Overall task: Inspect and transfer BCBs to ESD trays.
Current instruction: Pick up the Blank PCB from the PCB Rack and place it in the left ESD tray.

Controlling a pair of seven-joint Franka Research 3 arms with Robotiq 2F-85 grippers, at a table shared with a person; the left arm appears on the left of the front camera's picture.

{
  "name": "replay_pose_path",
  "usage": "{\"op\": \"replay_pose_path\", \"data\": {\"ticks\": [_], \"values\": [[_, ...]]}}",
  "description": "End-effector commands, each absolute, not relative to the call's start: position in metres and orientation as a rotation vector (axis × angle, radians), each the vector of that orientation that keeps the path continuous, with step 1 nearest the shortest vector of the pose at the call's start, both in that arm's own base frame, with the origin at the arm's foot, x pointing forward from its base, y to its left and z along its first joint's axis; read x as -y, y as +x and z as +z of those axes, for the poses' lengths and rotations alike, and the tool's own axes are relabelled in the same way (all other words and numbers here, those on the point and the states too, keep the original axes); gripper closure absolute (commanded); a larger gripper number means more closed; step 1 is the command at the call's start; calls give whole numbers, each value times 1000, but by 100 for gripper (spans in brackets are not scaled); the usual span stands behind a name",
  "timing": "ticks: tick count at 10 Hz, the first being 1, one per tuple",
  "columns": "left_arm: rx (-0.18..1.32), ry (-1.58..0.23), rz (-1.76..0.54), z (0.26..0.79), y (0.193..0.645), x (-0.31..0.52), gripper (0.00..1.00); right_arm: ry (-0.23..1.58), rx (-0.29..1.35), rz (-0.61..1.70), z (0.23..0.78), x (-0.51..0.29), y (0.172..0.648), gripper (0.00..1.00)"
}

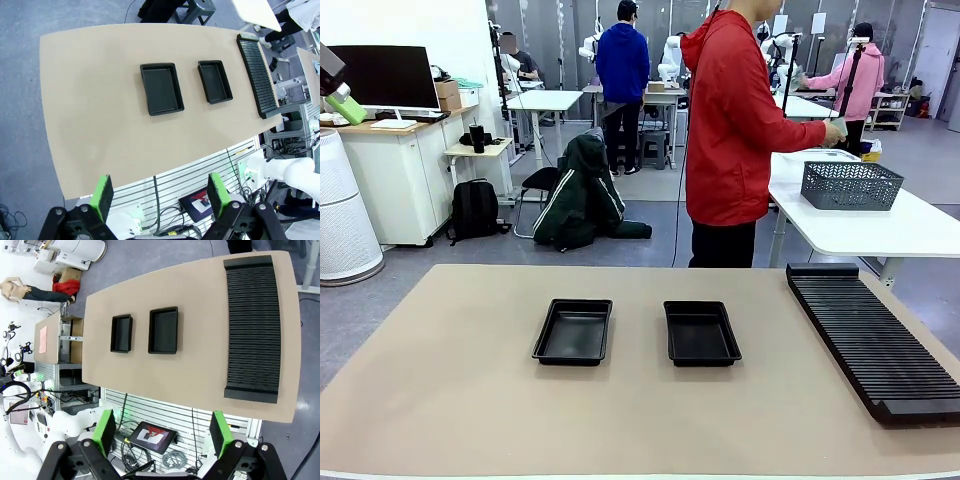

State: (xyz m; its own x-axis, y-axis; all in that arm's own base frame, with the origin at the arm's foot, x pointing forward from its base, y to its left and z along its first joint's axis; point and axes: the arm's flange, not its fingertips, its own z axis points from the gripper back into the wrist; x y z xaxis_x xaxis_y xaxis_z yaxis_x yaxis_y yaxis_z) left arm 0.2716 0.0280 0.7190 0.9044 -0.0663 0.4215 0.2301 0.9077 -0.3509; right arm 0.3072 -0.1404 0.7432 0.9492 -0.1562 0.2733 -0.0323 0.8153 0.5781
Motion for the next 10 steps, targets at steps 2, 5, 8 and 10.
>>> {"op": "replay_pose_path", "data": {"ticks": [2, 5, 8, 10], "values": [[425, -407, -153, 718, 271, -29, 0, 618, 321, -64, 743, 141, 307, 0], [425, -407, -153, 718, 271, -29, 0, 618, 321, -64, 743, 141, 307, 0], [425, -407, -153, 718, 271, -29, 0, 618, 321, -64, 743, 141, 307, 0], [414, -408, -141, 721, 273, -27, 0, 618, 321, -64, 743, 141, 307, 0]]}}
